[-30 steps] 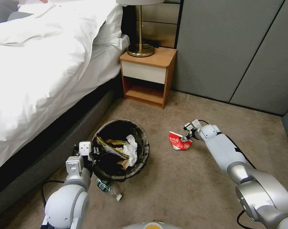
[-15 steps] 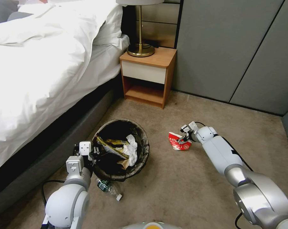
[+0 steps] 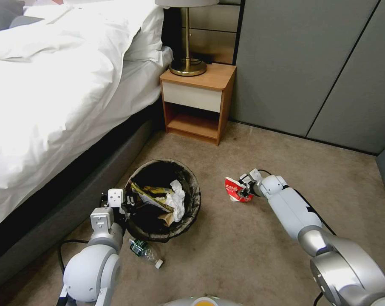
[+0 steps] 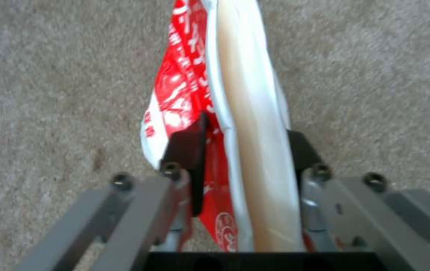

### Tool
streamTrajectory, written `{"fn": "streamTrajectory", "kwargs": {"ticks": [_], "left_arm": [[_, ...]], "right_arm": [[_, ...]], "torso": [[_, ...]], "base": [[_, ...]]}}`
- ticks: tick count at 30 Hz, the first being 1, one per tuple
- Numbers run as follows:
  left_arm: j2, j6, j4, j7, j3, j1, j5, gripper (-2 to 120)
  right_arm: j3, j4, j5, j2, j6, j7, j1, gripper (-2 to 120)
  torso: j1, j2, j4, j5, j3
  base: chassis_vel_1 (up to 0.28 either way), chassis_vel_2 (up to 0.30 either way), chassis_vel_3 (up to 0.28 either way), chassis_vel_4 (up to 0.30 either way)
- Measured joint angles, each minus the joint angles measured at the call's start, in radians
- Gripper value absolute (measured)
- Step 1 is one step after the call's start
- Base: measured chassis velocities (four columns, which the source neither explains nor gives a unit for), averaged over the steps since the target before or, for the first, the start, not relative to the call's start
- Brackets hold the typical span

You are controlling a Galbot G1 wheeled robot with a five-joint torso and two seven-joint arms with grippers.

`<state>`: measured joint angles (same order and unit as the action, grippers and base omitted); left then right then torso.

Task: Pick up the trash bin, then pick up the garbage from the floor and place it into the trash bin.

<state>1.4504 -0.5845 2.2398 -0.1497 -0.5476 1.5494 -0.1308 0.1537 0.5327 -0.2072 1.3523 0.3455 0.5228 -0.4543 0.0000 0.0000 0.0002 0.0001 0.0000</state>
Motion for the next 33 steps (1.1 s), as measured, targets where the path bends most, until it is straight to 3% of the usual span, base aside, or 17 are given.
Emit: {"fn": "streamTrajectory", "kwargs": {"ticks": [4,6,15,19,22,25,30,31,33], "left_arm": [[0.000,0.001,0.001,0.000,0.001,0.002,0.002,0],[-0.001,0.001,0.001,0.000,0.003,0.000,0.003,0],[-0.001,-0.002,0.001,-0.001,0.011,-0.008,0.005,0],[-0.004,-0.009,0.003,-0.002,0.007,-0.007,0.002,0],[-0.010,-0.021,0.011,-0.004,-0.001,-0.007,-0.001,0],[-0.011,-0.027,0.014,-0.005,-0.003,-0.008,-0.001,0],[-0.012,-0.042,0.028,-0.006,-0.005,-0.009,-0.001,0],[-0.012,-0.042,0.028,-0.006,-0.005,-0.009,-0.001,0],[-0.012,-0.048,0.034,-0.005,-0.004,-0.008,-0.001,0]], "right_arm": [[0.001,-0.002,-0.003,-0.001,-0.003,0.000,0.000,13],[0.002,-0.001,-0.004,-0.004,-0.007,-0.002,-0.002,2],[0.005,0.018,0.000,-0.018,-0.011,-0.011,-0.012,0],[0.000,0.109,0.040,-0.045,0.008,-0.011,-0.039,0],[0.006,0.282,0.141,-0.091,0.049,-0.017,-0.079,0],[0.020,0.378,0.188,-0.120,0.065,-0.028,-0.100,0],[0.093,0.709,0.339,-0.250,0.133,-0.093,-0.173,0],[0.093,0.709,0.339,-0.250,0.133,-0.093,-0.173,0],[0.167,0.898,0.438,-0.303,0.173,-0.131,-0.235,0]], "torso": [[0.000,0.000,0.0000,0.0000,0.000],[0.000,0.000,-0.0001,0.0000,0.000],[0.000,0.000,-0.0002,0.0000,0.000],[0.000,0.000,-0.0003,-0.0001,0.000],[0.000,0.000,0.0000,0.0001,0.000],[0.000,0.000,0.0000,0.0001,0.000],[0.000,0.000,-0.0004,-0.0002,0.000],[0.000,0.000,-0.0004,-0.0002,0.000],[0.000,0.000,-0.0004,-0.0001,0.000]], "base": [[0.000,0.000,0.000,0.000],[0.000,0.000,0.000,0.000],[0.000,0.000,0.000,0.000],[0.000,0.000,0.000,0.000],[0.000,0.000,0.000,0.000],[0.000,0.000,0.000,0.000],[0.000,0.000,0.000,0.000],[0.000,0.000,0.000,0.000],[0.000,0.000,0.000,0.000]]}}
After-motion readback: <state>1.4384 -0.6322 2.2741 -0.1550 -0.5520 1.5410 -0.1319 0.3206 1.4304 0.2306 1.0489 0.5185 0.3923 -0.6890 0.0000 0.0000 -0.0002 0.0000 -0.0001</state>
